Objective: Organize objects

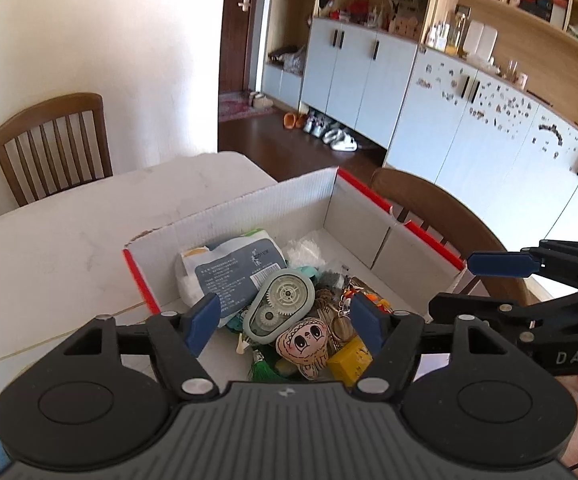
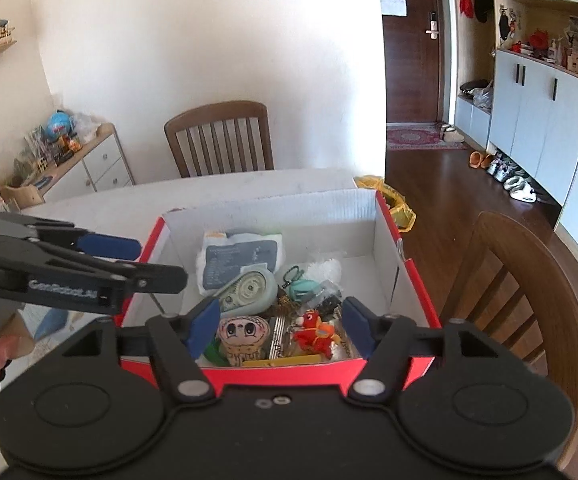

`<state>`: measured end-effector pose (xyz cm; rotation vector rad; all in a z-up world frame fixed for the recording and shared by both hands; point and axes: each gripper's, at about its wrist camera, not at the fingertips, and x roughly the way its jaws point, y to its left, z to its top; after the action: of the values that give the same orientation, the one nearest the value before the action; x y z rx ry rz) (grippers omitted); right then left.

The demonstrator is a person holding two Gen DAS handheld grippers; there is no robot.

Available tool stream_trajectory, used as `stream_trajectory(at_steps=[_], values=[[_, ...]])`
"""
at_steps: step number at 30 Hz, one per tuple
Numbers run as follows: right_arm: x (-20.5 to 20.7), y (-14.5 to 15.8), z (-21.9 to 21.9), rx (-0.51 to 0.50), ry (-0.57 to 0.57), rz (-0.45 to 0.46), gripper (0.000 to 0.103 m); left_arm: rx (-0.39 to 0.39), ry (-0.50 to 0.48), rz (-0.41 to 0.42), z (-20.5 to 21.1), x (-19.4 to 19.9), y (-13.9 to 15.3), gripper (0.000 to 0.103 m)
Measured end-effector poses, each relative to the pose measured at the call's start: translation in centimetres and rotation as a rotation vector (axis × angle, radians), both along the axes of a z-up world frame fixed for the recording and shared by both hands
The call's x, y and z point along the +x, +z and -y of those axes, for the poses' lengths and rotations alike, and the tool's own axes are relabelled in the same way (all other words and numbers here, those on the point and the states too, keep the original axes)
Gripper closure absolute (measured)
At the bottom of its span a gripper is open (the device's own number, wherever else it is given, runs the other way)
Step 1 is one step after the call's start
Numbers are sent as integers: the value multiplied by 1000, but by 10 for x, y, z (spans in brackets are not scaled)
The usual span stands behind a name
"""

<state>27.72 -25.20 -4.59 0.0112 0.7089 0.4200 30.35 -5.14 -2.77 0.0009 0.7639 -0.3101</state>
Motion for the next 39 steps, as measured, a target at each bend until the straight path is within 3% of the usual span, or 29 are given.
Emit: stream_trajectory(at_steps=[2, 4, 19, 25, 39], values=[[-5, 3, -1, 12, -8, 8, 32, -6, 1, 20, -4, -9, 5, 24], [-10, 6, -2, 26, -19, 17, 24, -19, 5, 41, -10, -19, 11, 19], [-45, 22, -13, 100, -35, 83, 3, -62, 22, 88, -35, -57, 28, 6], [-54, 22, -14, 118, -54, 85, 1, -69, 26, 122, -38, -71, 32, 0], [-71, 26, -17, 128, -58, 75, 1, -76, 38, 164, -42, -95, 39, 0]])
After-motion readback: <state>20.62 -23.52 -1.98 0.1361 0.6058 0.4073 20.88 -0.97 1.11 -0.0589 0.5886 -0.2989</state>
